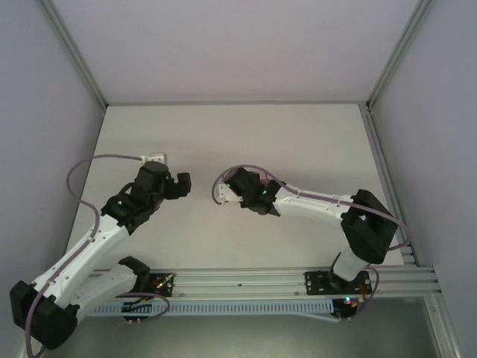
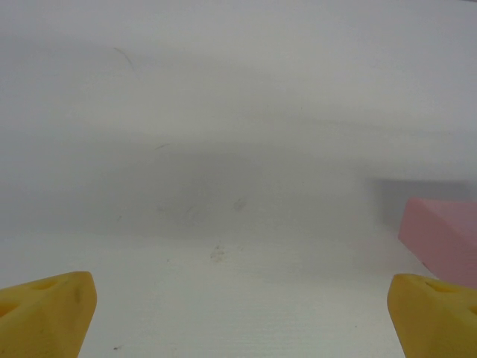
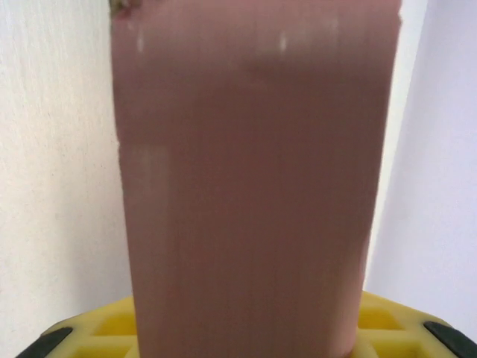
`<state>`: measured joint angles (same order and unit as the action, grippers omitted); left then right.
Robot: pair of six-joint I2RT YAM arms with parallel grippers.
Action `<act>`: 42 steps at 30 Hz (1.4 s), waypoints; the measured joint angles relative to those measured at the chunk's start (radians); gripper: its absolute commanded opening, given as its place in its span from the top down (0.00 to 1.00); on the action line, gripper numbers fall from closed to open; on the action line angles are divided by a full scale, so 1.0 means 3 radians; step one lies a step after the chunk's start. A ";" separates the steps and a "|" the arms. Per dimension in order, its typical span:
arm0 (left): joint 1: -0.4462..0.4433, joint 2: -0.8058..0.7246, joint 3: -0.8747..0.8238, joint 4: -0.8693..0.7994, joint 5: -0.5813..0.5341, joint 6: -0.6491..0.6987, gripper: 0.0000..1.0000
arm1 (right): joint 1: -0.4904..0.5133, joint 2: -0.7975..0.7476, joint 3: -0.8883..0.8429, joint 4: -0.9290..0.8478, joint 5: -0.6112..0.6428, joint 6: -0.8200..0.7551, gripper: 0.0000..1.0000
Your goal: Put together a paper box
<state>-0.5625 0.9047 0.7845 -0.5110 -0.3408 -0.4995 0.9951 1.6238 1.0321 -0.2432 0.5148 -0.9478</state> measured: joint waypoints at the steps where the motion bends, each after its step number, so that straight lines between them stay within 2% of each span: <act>1: 0.0001 -0.0010 0.0000 -0.0011 -0.0003 0.0000 0.00 | 0.0011 0.0031 -0.0088 0.0140 0.0066 -0.0050 0.65; 6: 0.0000 -0.0095 0.0020 -0.0072 -0.0039 0.0000 0.00 | 0.0043 0.0210 -0.0254 0.0429 0.0243 -0.0011 0.53; 13: 0.0001 -0.0137 0.0032 -0.0111 -0.0064 0.0000 0.00 | 0.0134 0.0210 -0.0493 0.0542 0.0192 0.0268 0.34; 17: 0.0001 -0.0137 0.0053 -0.0127 -0.0064 0.0000 0.00 | 0.0184 0.0094 -0.0523 0.0373 0.0131 0.0446 0.16; 19: 0.0001 -0.0137 0.0065 -0.0135 -0.0065 0.0001 0.00 | 0.0201 -0.0041 -0.0520 0.0226 0.0031 0.0553 0.01; 26: 0.0003 -0.0134 0.0100 -0.0144 -0.0065 0.0001 0.00 | 0.0225 -0.0530 -0.0406 -0.0388 -0.0378 0.0922 0.00; 33: 0.0003 -0.0108 0.0126 -0.0009 -0.0089 0.0028 0.00 | 0.0169 -0.1176 -0.0395 -0.0453 -0.0509 0.1214 0.00; 37: 0.0017 -0.0112 0.0010 0.0348 -0.0197 0.0159 0.00 | -0.0248 -0.1523 -0.0488 -0.0140 -0.0477 0.1665 0.00; 42: 0.0078 -0.0155 -0.0543 0.1176 -0.0462 0.0575 0.00 | -0.1371 -0.1934 -0.0961 0.0500 -0.0436 0.2482 0.00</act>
<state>-0.5392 0.8581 0.6216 -0.1581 -0.4793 -0.3271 0.5838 1.0435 0.7437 -0.0933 0.3840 -0.2031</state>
